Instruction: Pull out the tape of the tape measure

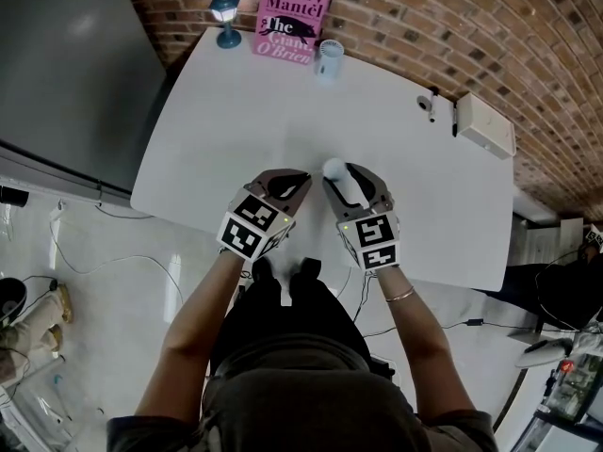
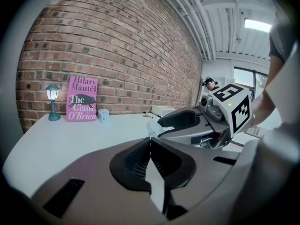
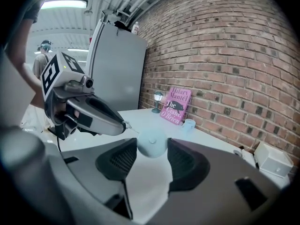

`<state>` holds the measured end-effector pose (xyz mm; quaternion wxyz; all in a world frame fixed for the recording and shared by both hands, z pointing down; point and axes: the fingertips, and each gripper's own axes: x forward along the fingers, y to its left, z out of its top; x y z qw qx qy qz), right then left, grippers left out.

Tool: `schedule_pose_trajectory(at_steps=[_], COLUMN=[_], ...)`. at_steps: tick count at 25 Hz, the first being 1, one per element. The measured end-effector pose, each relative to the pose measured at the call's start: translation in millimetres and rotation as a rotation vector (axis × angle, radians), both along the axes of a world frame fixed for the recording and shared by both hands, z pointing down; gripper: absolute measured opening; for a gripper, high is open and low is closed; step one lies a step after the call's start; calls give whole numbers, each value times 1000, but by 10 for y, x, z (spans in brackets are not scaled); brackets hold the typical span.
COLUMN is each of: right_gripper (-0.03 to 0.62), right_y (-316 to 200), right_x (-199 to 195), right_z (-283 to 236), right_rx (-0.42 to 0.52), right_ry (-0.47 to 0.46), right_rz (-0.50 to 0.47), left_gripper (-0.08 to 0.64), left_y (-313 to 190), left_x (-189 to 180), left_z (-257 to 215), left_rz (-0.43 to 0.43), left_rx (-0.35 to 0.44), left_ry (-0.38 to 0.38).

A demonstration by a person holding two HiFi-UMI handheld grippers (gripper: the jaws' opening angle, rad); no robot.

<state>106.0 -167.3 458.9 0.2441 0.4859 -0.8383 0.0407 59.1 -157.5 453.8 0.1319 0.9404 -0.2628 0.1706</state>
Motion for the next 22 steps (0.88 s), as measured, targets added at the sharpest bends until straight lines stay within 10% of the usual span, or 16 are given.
schedule_pose_trajectory(at_steps=[22], right_gripper=[210], right_y=[-248], right_x=[488], right_z=[207], right_rx=[-81], right_ry=[-22], right_rz=[175], left_gripper=[23], left_y=[-242], left_x=[-701], left_z=[81], left_rz=[-165], left_rx=[-37], left_ry=[-17])
